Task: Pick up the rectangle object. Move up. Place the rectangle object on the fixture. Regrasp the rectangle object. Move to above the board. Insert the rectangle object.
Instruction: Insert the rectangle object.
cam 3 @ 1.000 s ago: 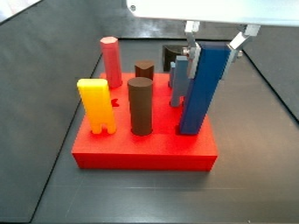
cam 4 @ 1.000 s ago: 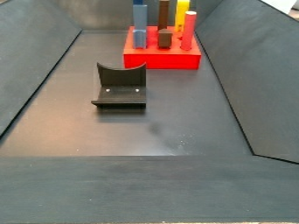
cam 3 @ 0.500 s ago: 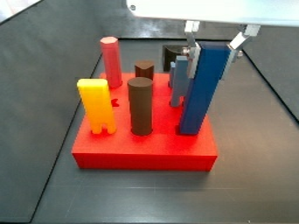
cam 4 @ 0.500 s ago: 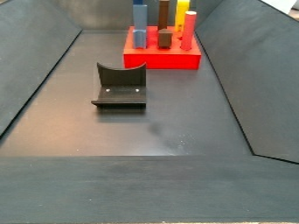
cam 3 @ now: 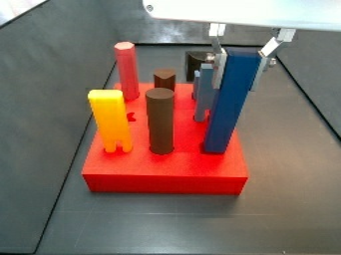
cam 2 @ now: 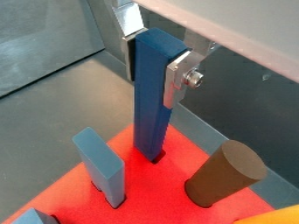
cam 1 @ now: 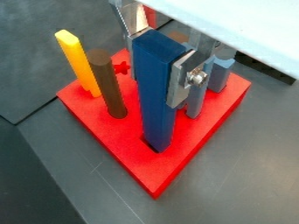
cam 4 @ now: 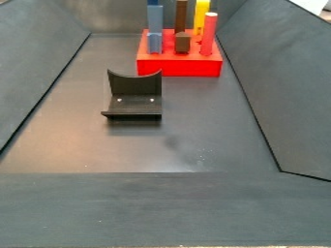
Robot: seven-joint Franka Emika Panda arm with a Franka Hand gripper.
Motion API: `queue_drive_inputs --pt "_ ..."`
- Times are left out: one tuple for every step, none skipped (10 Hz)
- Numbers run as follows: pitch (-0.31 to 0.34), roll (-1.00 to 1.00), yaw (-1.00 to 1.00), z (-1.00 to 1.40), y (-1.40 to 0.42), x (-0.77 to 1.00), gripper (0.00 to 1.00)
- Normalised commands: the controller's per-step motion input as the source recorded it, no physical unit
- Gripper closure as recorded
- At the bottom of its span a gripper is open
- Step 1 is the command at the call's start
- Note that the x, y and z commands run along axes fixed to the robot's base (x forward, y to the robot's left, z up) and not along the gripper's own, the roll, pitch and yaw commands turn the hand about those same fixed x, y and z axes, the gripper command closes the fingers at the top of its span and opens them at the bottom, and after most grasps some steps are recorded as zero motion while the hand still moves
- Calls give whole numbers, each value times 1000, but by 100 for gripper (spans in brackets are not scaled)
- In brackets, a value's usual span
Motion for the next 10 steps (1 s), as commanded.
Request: queue_drive_inputs --pt "-41 -56 0 -223 0 -194 100" --pt "-49 -47 0 -200 0 -234 100" --pt "-30 -29 0 -209 0 -160 100" --pt "-21 -71 -40 -326 0 49 100" --pt "-39 -30 -14 -411 0 126 100" --pt "-176 0 0 -423 -66 0 100" --pt "-241 10 0 -426 -120 0 100" --pt "-164 30 0 -346 -106 123 100" --pt "-131 23 0 -237 -60 120 100" --pt "-50 0 0 0 0 0 100"
